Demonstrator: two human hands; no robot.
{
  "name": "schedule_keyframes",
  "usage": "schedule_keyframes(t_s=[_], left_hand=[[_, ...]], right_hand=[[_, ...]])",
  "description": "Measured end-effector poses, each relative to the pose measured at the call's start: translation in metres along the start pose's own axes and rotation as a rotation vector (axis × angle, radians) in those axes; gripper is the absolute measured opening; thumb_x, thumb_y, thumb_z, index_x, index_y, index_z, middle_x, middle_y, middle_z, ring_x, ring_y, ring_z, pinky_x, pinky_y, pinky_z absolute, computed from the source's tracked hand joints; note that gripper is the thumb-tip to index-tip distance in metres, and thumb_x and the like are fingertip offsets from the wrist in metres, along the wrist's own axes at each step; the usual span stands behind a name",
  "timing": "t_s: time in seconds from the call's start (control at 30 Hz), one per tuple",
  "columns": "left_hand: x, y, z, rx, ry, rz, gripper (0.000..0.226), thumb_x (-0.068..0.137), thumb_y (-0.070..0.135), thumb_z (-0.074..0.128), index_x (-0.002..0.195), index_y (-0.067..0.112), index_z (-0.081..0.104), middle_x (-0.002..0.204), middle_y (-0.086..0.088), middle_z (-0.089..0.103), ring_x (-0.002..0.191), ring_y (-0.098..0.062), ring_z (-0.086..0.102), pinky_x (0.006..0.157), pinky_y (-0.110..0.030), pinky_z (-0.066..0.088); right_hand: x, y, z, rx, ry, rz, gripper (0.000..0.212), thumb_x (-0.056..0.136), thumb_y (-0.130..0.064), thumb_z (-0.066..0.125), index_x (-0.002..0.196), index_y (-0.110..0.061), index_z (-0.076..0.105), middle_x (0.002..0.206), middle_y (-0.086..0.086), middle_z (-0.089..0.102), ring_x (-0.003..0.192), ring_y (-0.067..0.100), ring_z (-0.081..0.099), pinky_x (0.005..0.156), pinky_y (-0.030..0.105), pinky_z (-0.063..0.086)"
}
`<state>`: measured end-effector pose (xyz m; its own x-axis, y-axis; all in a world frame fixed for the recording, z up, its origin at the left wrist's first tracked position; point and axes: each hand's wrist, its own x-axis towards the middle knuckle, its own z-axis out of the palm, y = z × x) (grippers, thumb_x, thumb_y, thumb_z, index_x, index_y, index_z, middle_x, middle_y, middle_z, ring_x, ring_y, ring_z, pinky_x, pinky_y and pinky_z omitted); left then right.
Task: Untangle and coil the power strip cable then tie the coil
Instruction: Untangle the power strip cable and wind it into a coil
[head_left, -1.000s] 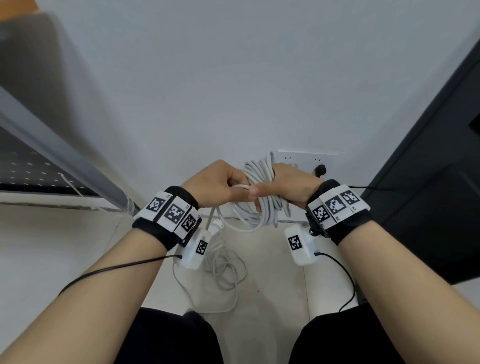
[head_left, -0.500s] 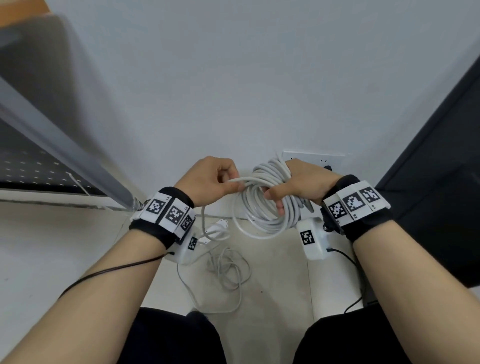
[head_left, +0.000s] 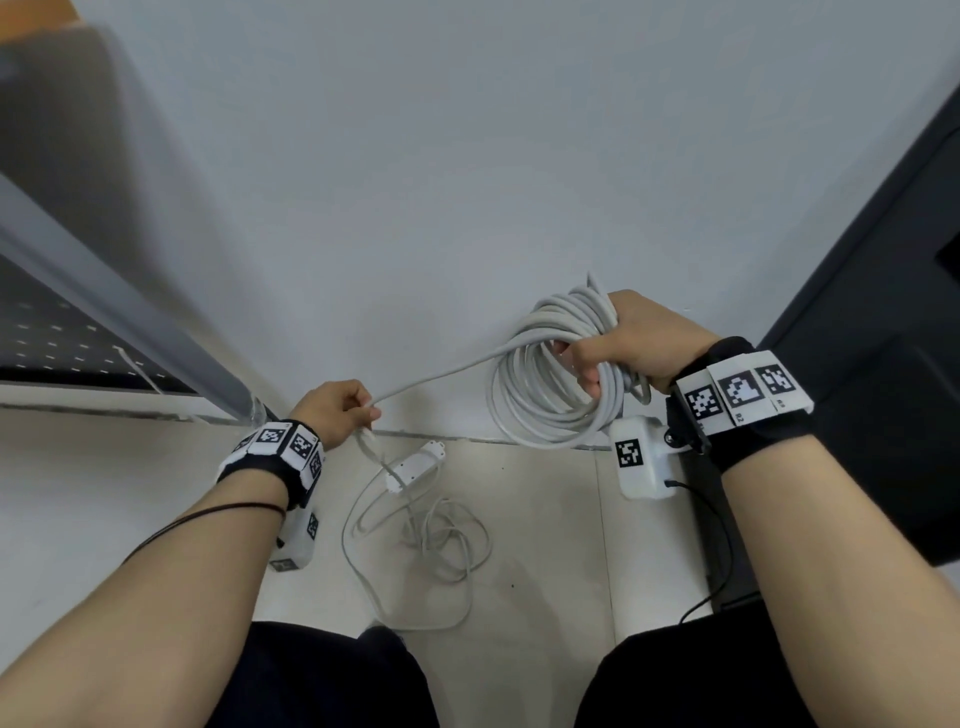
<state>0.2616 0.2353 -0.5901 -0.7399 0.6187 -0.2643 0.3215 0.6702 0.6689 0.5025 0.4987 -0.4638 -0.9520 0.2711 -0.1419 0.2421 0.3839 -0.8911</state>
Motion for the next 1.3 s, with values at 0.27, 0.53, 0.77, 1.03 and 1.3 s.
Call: schedule_keyframes(t_s=[0.27,0.53,0.77,1.03,1.3], left_hand=[[-0.006,-0.027,-0.007,0.391,-0.001,-0.154,0.03,0.082,0.001,0.05,0.067,0.024,0.062,0.076,-0.007,0.07,0.079,-0.03,0.066,0.064,-0.027,0.052],[-0.014,0.035,0.023,0.115,-0.502,-0.06,0.053,0.09,0.011,0.06,0.13,0.044,0.048,0.115,-0.002,0.068,0.089,-0.016,0.061,0.066,-0.025,0.047],[-0.013,0.085,0.052,-0.148,-0.586,0.184,0.046,0.088,0.012,0.068,0.112,0.05,0.058,0.126,0.006,0.06,0.114,-0.013,0.057,0.097,-0.029,0.046],[0.001,0.045,0.055,0.293,-0.409,0.049,0.015,0.089,0.022,0.063,0.078,0.022,0.075,0.097,-0.007,0.074,0.1,-0.023,0.065,0.094,-0.035,0.047],[0.008,-0.013,0.031,0.417,-0.322,-0.217,0.017,0.086,0.029,0.066,0.071,0.021,0.072,0.064,0.009,0.068,0.081,-0.019,0.065,0.074,-0.027,0.049]], right_hand=[[-0.009,0.002,-0.025,0.282,0.132,-0.01,0.009,0.068,-0.005,0.065,0.074,0.002,0.061,0.047,0.01,0.051,0.042,0.025,0.052,0.05,0.031,0.046],[-0.009,-0.005,-0.017,0.301,0.083,-0.044,0.012,0.08,0.008,0.058,0.072,-0.001,0.059,0.046,0.008,0.049,0.043,0.024,0.05,0.049,0.029,0.047],[-0.008,-0.006,-0.009,0.295,0.107,-0.025,0.01,0.083,0.011,0.054,0.082,0.003,0.06,0.047,0.009,0.049,0.043,0.025,0.05,0.053,0.032,0.045],[-0.005,-0.001,-0.015,0.291,0.148,-0.028,0.009,0.07,-0.006,0.063,0.074,0.002,0.06,0.049,0.01,0.052,0.044,0.027,0.053,0.055,0.035,0.046],[-0.001,0.004,-0.017,0.28,0.176,-0.024,0.003,0.071,-0.006,0.064,0.07,-0.004,0.065,0.05,0.01,0.054,0.045,0.027,0.053,0.057,0.035,0.047]])
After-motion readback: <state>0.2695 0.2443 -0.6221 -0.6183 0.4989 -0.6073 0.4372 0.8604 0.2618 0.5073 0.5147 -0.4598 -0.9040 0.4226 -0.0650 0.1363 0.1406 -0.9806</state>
